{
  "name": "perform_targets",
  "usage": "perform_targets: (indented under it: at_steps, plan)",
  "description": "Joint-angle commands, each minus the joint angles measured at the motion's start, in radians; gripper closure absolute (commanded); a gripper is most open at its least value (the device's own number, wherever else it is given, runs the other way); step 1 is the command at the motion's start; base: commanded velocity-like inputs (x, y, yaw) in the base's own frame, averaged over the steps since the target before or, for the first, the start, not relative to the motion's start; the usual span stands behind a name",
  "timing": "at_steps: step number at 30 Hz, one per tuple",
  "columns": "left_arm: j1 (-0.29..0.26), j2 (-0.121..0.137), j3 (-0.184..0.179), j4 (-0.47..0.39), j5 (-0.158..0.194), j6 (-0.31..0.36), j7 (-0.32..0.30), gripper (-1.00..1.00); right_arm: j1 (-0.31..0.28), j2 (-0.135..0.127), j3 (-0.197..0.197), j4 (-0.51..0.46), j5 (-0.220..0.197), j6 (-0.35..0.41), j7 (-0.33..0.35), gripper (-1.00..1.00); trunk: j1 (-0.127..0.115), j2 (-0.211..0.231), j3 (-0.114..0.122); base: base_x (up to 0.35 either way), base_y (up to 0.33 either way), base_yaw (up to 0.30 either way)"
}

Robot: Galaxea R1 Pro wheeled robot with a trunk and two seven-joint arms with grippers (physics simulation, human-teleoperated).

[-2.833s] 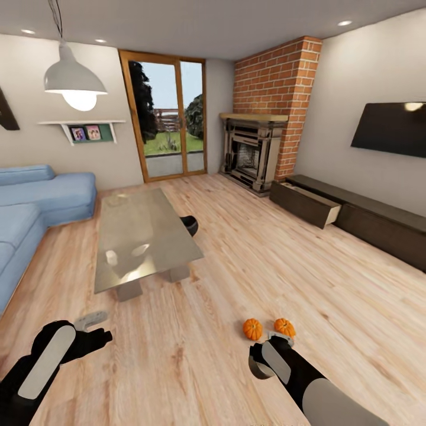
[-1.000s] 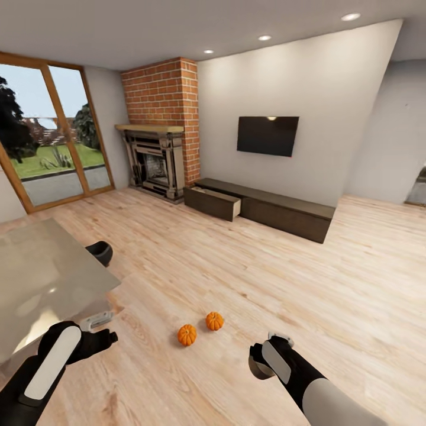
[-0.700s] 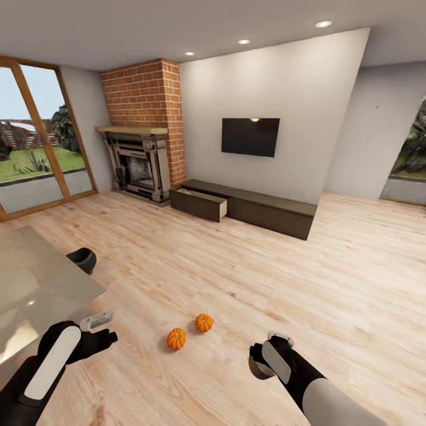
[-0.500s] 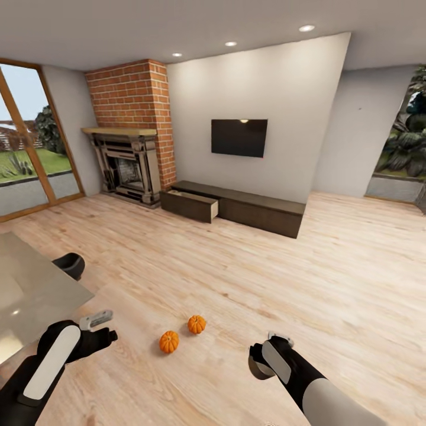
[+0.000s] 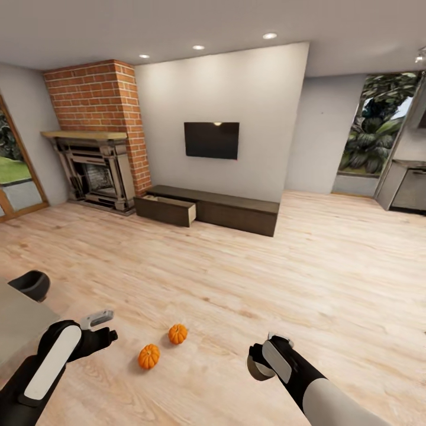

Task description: Place each of the two pumpkins and all three candles from the living room inside a cabinet in the living room (use any cabinet), then make sure every cabinet is closed, and position the cauldron so it is next to a table in the living room.

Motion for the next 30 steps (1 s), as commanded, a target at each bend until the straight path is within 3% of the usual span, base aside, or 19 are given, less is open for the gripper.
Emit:
perform_targets:
  at_steps: [1,8,20,30]
  plan:
    - [-0.001,0.001,-0.002,-0.001,0.009,0.001,0.01,-1.0,-0.001,-0.001,0.007,-0.001,-0.007,0.002,-0.008,1.0,0.001,-0.001,-0.001,0.303,0.0,-0.268]
    - [-0.001,0.001,-0.003,-0.001,0.009,0.001,0.01,-1.0,-0.001,-0.001,0.007,-0.001,-0.007,0.002,-0.008,1.0,0.001,-0.001,0.005,0.316,-0.083,-0.248]
    - [-0.001,0.001,-0.003,0.0,0.009,0.001,0.01,-1.0,-0.001,-0.001,0.008,-0.002,-0.007,0.002,-0.008,1.0,0.001,-0.001,0.006,0.319,-0.119,-0.044]
    - [-0.001,0.001,-0.004,0.0,0.009,0.002,0.01,-1.0,-0.001,-0.001,0.006,-0.001,-0.007,0.002,-0.007,1.0,0.001,-0.001,0.006,0.32,-0.004,-0.259]
